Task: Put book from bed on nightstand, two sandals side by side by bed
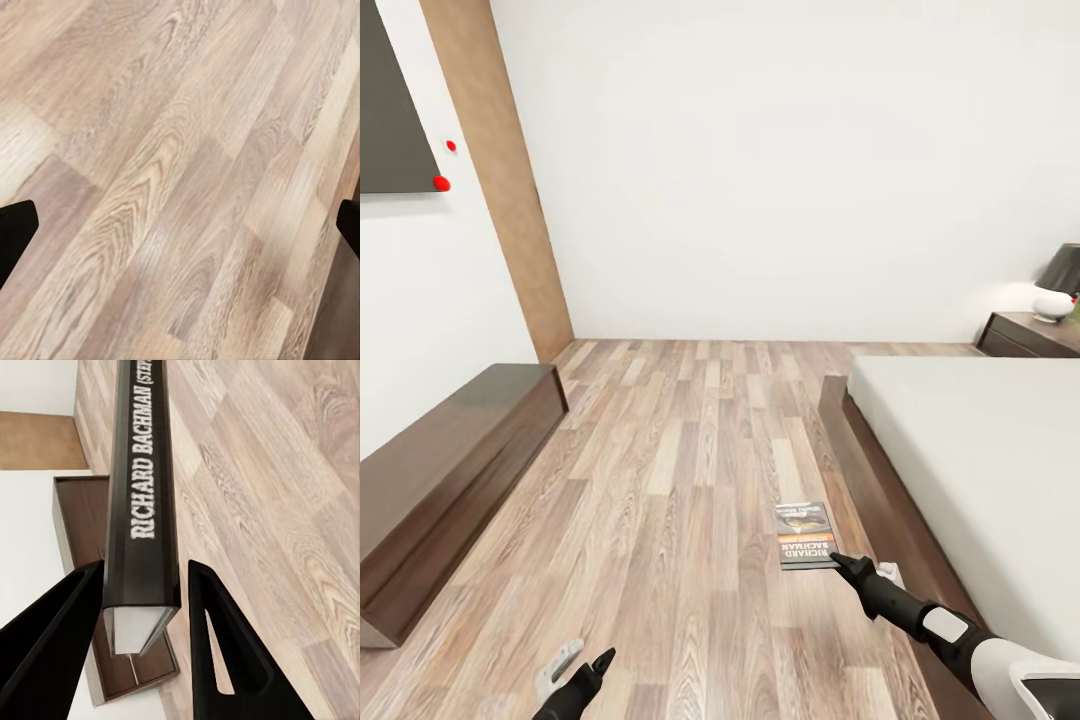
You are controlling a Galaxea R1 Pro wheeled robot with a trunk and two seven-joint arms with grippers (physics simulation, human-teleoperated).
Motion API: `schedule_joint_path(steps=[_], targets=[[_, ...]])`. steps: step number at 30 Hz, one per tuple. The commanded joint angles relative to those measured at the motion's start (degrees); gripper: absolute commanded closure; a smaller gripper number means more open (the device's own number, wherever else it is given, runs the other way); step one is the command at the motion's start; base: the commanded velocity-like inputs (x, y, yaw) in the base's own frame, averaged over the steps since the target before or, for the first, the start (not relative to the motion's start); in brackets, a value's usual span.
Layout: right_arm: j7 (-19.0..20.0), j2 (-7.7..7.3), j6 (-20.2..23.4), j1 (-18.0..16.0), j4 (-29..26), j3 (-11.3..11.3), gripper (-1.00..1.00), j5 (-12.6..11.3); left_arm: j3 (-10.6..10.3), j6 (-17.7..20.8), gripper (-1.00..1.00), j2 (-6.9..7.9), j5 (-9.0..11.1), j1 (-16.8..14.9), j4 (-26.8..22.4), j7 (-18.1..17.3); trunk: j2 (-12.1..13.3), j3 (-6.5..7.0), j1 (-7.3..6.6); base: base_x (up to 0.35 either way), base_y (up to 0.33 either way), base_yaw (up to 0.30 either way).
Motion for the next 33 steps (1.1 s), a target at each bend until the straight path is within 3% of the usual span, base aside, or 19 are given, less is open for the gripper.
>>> schedule_joint_path(steps=[1, 33], targets=[[0.3, -0.01, 0.4, -0.1, 0.2, 0.1, 1.00, -0.8, -0.5, -0.2, -1.00, 0.00, 0.3, 0.0, 0.1, -0.2, 0.0, -0.05, 0.01, 0.160, 0.000, -0.005], [0.2, -0.01, 0.4, -0.1, 0.2, 0.1, 1.00, -0.8, -0.5, -0.2, -1.00, 0.08, 0.3, 0.0, 0.1, -0.2, 0.0, -0.05, 0.01, 0.163, 0.000, 0.000]])
